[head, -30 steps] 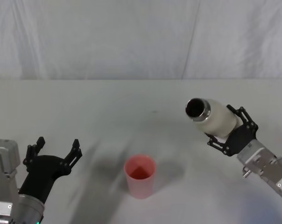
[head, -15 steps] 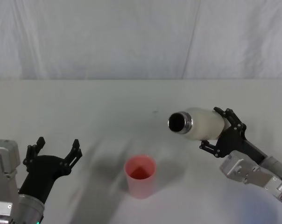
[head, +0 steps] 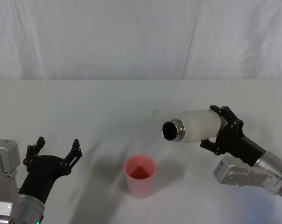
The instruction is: Grasp the thermos with one hand and pour water into the cup lid.
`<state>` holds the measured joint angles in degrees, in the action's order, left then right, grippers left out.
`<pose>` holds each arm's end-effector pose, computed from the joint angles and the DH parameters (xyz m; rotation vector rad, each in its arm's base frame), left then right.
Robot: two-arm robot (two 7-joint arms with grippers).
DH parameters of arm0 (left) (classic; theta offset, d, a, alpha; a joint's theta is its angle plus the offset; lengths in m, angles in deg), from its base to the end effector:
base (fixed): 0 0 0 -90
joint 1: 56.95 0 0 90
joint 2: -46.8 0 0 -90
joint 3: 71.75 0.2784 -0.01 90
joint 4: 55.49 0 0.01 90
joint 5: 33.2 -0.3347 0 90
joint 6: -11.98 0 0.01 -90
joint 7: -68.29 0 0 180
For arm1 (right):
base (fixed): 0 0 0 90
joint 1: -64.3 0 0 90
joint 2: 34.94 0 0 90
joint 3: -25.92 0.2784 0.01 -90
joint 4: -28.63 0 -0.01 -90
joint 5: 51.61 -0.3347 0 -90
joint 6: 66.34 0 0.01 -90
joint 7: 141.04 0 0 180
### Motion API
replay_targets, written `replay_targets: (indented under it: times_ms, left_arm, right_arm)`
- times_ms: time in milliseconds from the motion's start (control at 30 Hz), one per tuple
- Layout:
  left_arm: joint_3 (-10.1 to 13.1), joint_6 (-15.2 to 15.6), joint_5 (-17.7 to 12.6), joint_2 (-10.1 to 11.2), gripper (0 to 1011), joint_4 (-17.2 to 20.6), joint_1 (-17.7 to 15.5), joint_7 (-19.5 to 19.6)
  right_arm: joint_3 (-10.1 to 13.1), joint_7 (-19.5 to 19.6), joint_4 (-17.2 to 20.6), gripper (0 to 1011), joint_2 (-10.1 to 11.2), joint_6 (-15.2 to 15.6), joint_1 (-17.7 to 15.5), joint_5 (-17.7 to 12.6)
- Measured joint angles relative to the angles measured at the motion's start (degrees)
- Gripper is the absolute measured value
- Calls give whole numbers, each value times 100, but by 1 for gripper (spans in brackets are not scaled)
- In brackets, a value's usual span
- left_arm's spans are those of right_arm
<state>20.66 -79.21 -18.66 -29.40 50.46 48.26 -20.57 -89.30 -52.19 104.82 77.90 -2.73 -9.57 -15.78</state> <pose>0.2817 0.0321 -0.2745 -0.0381 0.0141 1.4461 0.4062 -0.0058 -0.2941 -0.4086 -1.0564 -0.8065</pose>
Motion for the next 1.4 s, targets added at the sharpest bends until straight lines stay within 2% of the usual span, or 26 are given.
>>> replay_targets:
  times_ms: [433,967,1400]
  left_arm:
    - [0,0,0,0,1001,0,0,0]
    - [0,0,0,0,1001,0,0,0]
    - [0,0,0,0,1001,0,0,0]
  right_arm:
    - [-237,429,-156,955,3,45,219,406]
    - [-464,640,-325,955,8,62,417,603]
    - [-656,941,-456,955,17,76,580,907]
